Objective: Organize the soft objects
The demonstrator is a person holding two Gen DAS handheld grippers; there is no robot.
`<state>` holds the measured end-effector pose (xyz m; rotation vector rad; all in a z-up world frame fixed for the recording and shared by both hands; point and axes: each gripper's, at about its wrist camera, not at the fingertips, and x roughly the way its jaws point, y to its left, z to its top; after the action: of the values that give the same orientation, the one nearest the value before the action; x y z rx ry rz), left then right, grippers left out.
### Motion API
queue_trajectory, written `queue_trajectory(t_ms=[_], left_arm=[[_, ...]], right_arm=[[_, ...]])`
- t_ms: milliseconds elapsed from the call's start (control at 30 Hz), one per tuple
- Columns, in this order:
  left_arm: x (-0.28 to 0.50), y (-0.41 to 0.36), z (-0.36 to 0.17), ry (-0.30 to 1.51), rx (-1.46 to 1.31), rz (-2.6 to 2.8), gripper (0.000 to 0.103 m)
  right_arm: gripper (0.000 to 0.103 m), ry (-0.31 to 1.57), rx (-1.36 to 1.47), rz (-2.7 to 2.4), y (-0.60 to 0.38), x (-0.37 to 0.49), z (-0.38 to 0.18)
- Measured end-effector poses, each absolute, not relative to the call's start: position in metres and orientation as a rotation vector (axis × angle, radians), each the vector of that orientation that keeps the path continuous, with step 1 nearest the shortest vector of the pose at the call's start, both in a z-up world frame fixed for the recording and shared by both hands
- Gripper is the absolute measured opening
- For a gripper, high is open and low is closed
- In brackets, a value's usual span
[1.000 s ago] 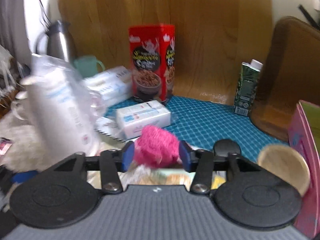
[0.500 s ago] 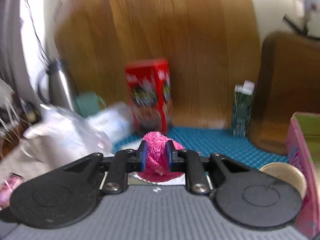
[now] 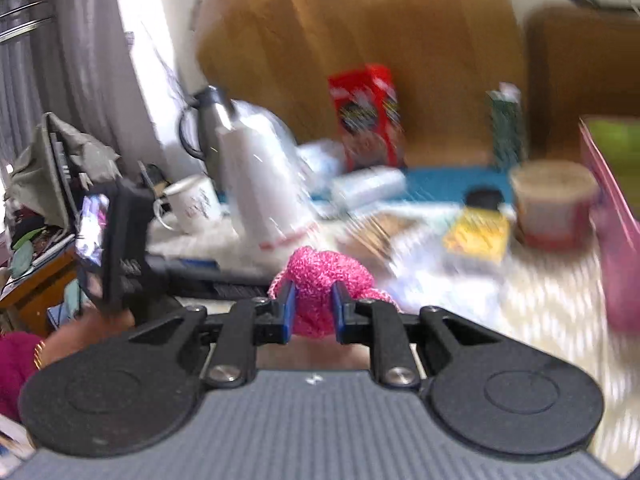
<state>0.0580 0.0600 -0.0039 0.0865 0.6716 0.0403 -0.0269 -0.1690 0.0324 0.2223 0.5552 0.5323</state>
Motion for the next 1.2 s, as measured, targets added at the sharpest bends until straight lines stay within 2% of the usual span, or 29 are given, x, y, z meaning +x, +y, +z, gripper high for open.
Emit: queue_trajectory(t_ms=[267, 400, 433, 533, 567, 767, 833, 900, 1033, 1067, 1100, 1133, 1167, 1200], left_arm=[[0.057, 0.059, -0.004, 0.665, 0.104, 0.049, 0.102], [0.057, 0.058, -0.004, 0.665, 0.102, 0.051, 0.102], [0.057, 0.057, -0.004, 0.665, 0.103, 0.052, 0.102], [0.057, 0.057, -0.004, 0.667, 0.1, 0.051, 0.102], [0.057, 0.059, -0.004, 0.671, 0.089, 0.044, 0.102], [0.035, 0.098, 0.012, 0.689, -0.2, -0.168, 0.1], [0.02, 0.099, 0.024, 0.666, -0.265, -0.307, 0.099], [0.012, 0.089, 0.032, 0.662, -0.268, -0.413, 0.094], [0.006, 0.05, 0.033, 0.702, -0.22, -0.567, 0.092], [0.007, 0.04, 0.029, 0.722, -0.2, -0.58, 0.087], [0.008, 0.03, 0.024, 0.746, -0.179, -0.588, 0.068], [0.011, 0.02, 0.018, 0.781, -0.163, -0.602, 0.062], [0.013, 0.013, 0.013, 0.811, -0.174, -0.631, 0.055], [0.014, 0.009, 0.01, 0.829, -0.177, -0.633, 0.053]], right_arm=[[0.021, 0.568, 0.269, 0.513, -0.188, -0.044, 0.026], [0.025, 0.557, 0.23, 0.528, -0.182, -0.05, 0.027], [0.029, 0.551, 0.217, 0.542, -0.186, -0.051, 0.026], [0.057, 0.513, 0.167, 0.55, -0.182, -0.056, 0.03], [0.062, 0.502, 0.15, 0.547, -0.18, -0.057, 0.03], [0.063, 0.531, 0.068, 0.549, -0.171, -0.054, 0.025], [0.071, 0.526, 0.038, 0.567, -0.17, -0.055, 0.023], [0.073, 0.53, 0.014, 0.573, -0.165, -0.053, 0.02], [0.074, 0.549, -0.039, 0.548, -0.155, -0.044, 0.015], [0.074, 0.556, -0.038, 0.546, -0.155, -0.043, 0.014], [0.074, 0.569, -0.031, 0.547, -0.156, -0.042, 0.012], [0.074, 0.586, -0.024, 0.545, -0.157, -0.041, 0.01], [0.068, 0.611, -0.017, 0.543, -0.158, -0.038, 0.007], [0.061, 0.63, -0.01, 0.546, -0.16, -0.037, 0.004]])
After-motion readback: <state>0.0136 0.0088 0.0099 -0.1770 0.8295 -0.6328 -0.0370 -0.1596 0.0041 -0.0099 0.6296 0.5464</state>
